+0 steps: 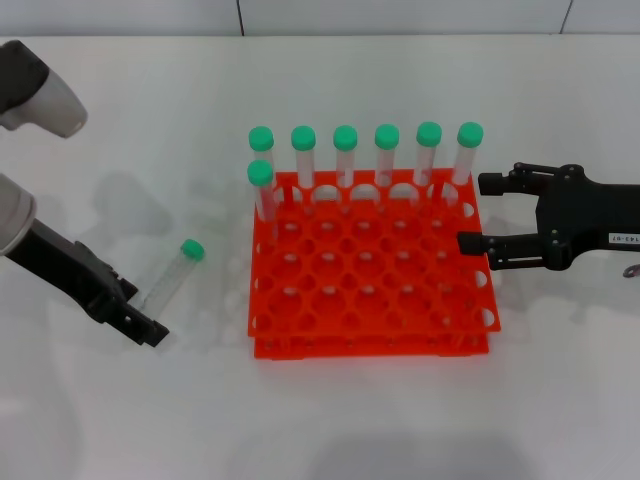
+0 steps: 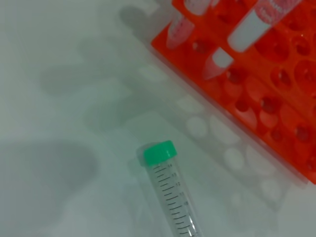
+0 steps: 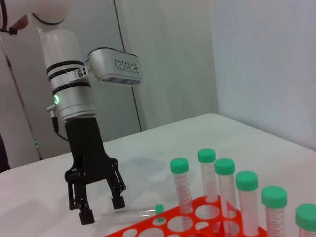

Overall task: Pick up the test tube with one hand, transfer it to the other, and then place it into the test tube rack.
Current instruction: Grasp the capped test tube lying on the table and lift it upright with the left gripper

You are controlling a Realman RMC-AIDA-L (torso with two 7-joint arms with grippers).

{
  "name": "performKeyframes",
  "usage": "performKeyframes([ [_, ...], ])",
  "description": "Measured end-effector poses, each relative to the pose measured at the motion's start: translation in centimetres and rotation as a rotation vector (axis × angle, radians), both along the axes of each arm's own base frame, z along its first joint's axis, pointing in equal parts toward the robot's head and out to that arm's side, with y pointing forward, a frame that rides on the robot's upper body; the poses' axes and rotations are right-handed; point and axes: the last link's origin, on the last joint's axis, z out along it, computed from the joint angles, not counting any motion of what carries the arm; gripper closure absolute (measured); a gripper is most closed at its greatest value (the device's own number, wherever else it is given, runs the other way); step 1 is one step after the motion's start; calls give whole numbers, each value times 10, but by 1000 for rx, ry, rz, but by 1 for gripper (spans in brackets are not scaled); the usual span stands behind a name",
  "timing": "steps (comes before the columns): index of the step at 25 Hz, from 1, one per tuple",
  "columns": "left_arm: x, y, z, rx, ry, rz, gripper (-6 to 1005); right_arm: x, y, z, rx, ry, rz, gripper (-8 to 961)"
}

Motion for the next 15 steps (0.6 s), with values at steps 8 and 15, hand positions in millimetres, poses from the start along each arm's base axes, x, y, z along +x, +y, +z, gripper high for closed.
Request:
performKeyframes([
  [8, 0, -2, -3, -2, -3, 2, 124, 2, -2, 1, 2, -1, -3, 98],
  [15, -1, -1, -2, 7, 3, 7, 132, 2, -2, 1, 3, -1, -2, 98],
])
